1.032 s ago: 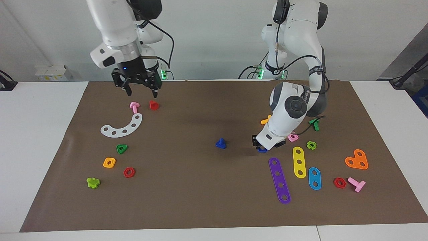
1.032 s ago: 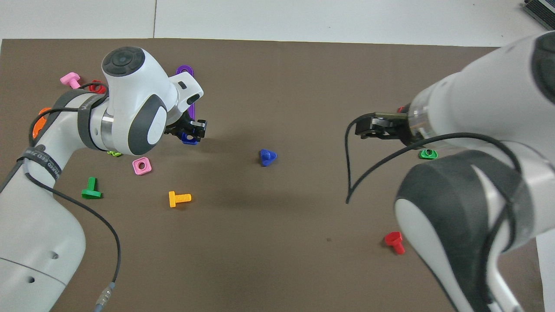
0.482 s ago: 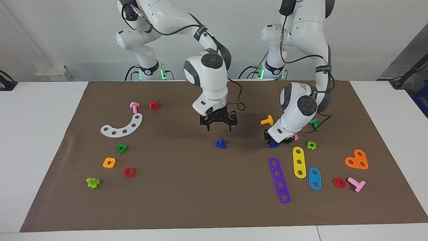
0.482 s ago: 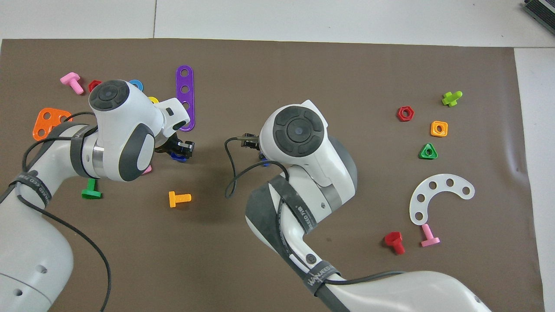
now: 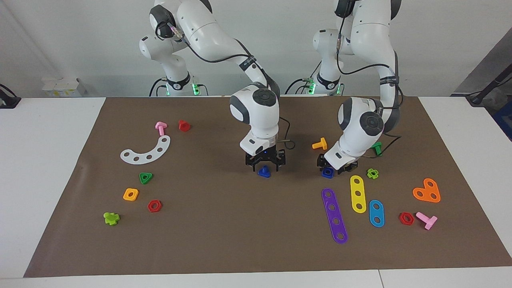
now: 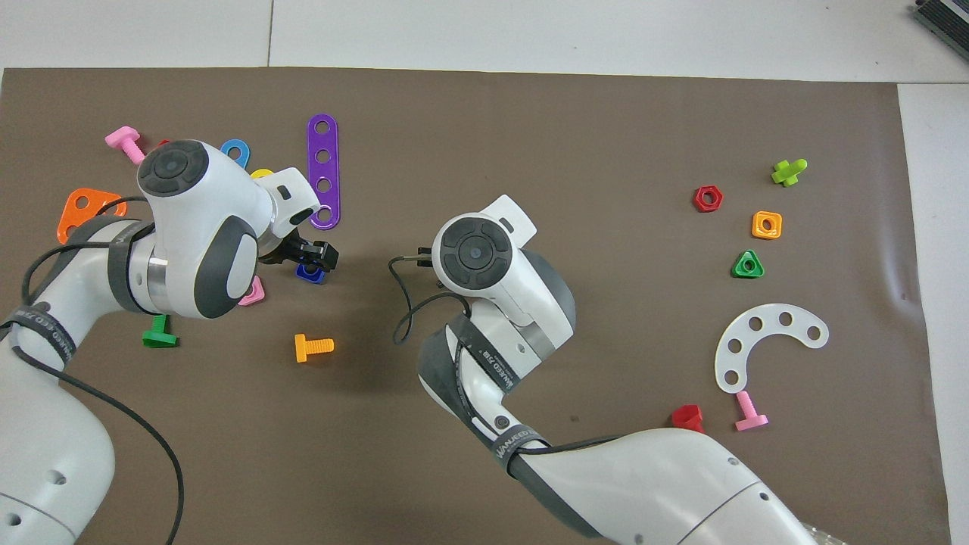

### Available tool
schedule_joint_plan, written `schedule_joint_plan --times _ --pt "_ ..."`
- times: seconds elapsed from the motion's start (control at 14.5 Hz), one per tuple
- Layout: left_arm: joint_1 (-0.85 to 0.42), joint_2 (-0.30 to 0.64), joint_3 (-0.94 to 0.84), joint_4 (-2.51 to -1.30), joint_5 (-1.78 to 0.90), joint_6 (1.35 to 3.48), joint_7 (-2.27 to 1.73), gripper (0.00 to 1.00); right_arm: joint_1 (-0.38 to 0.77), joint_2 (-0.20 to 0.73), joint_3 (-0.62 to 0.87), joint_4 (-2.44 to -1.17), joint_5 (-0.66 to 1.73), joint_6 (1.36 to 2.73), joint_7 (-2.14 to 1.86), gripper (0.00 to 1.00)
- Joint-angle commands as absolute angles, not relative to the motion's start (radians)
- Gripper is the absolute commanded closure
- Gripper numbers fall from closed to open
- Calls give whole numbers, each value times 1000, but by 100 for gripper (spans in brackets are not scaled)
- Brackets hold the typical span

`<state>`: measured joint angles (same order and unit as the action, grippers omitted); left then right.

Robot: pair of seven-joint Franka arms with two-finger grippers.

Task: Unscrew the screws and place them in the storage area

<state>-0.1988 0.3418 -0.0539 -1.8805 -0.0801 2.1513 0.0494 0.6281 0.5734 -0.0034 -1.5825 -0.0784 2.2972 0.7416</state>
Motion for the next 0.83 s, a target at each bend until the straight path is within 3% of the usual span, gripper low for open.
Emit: schedule_joint_plan --times 0.0,0.28,0.48,0.62,0.76 --pt "-169 316 -55 -1823 -101 2077 71 0 630 568 2 -1620 -100 2315 744 35" --pt "-79 282 -52 -1689 -101 1918 69 0 630 568 2 -1626 -100 2304 742 50" --pt "-23 236 -51 -1664 -97 1884 66 0 630 566 2 -1623 -100 2298 741 53" --pt "-15 218 -35 -1652 -91 1852 55 0 630 566 2 -1618 -100 2298 741 59" --pt "-14 222 -29 -1565 -86 1766 48 0 627 565 2 -1611 -100 2301 741 59"
